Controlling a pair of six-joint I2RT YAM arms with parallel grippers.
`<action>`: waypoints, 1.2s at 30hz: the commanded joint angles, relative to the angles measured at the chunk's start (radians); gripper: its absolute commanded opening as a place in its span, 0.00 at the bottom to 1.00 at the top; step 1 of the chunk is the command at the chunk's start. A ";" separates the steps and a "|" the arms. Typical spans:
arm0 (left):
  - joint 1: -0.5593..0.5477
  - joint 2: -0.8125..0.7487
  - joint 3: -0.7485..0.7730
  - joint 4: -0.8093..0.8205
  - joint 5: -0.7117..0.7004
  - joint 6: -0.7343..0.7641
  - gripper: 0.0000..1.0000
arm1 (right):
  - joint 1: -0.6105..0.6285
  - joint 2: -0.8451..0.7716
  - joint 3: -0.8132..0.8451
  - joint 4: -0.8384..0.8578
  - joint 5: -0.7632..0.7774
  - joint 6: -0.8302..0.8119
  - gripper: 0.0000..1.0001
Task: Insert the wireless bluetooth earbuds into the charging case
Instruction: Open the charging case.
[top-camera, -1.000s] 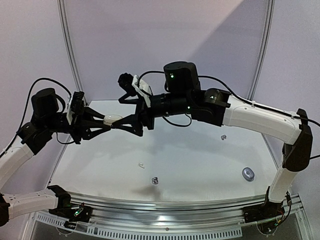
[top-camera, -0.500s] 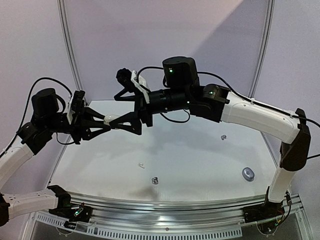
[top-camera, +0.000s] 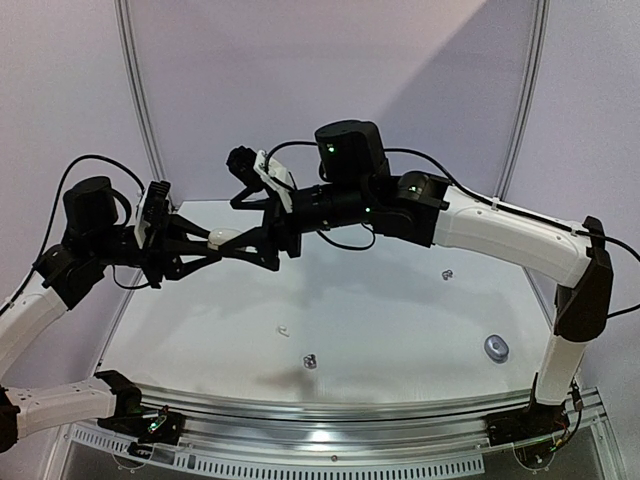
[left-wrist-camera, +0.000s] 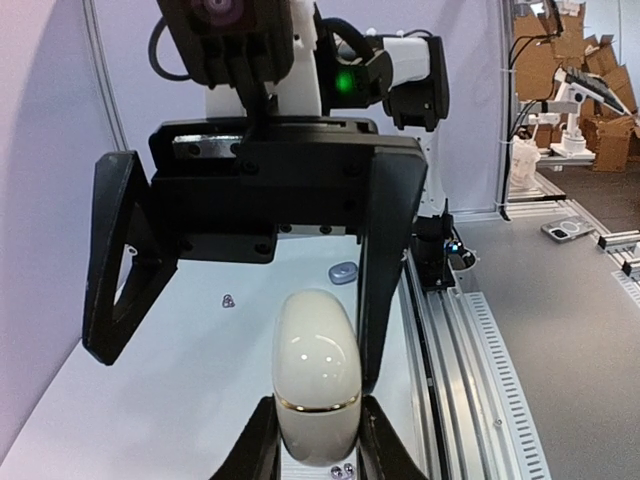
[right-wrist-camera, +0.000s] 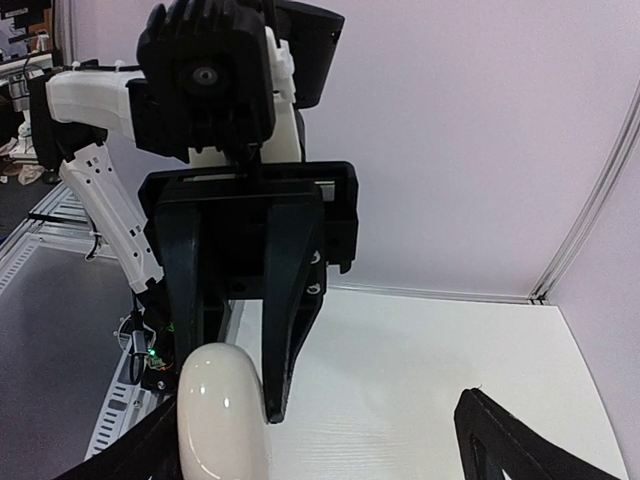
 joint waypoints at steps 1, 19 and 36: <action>-0.014 -0.002 0.015 -0.033 0.031 0.057 0.00 | -0.015 0.011 0.024 0.005 0.063 0.027 0.90; -0.014 -0.009 0.015 -0.167 0.018 0.264 0.00 | -0.040 -0.010 0.023 0.057 0.094 0.085 0.88; -0.014 -0.011 0.018 -0.206 0.027 0.280 0.00 | -0.054 -0.007 0.011 0.062 0.111 0.108 0.88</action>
